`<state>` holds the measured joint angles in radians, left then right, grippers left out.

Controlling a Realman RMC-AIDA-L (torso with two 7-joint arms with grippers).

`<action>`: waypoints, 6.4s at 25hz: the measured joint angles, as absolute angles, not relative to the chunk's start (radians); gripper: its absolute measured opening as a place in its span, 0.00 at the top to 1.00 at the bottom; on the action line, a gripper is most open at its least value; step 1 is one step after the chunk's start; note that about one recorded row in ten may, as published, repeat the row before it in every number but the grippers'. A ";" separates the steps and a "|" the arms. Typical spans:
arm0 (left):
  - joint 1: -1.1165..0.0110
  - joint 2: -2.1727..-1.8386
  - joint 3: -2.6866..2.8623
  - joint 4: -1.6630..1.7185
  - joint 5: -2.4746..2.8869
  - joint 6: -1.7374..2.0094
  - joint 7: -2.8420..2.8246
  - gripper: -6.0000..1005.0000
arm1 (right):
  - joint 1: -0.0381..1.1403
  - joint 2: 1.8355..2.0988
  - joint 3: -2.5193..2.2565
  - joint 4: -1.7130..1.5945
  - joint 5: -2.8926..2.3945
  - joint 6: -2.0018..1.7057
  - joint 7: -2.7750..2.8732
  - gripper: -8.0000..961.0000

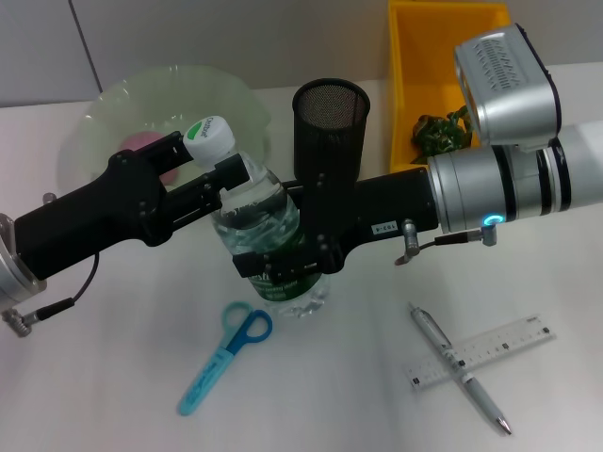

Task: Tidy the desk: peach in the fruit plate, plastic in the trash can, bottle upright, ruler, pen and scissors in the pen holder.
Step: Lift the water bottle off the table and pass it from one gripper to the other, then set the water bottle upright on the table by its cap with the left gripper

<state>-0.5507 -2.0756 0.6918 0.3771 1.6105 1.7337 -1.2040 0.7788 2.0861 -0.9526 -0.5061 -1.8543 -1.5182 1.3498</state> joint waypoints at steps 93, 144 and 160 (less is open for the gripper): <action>-0.552 -2.070 0.693 0.378 1.612 1.731 -1.218 0.56 | 0.763 2.081 -1.058 -0.658 -1.853 -1.490 1.429 0.17; -0.437 -2.064 0.513 0.409 1.609 1.558 -0.921 0.56 | 0.630 2.083 -1.103 -0.726 -1.849 -1.342 1.406 0.15; -0.434 -2.068 0.470 0.364 1.582 1.451 -0.805 0.56 | 0.620 2.085 -1.104 -0.713 -1.845 -1.341 1.387 0.15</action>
<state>-0.4339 -2.0678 0.4702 0.3637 1.5817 1.4509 -0.8048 0.6196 2.0846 -1.1045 -0.7133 -1.8448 -1.3406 1.3866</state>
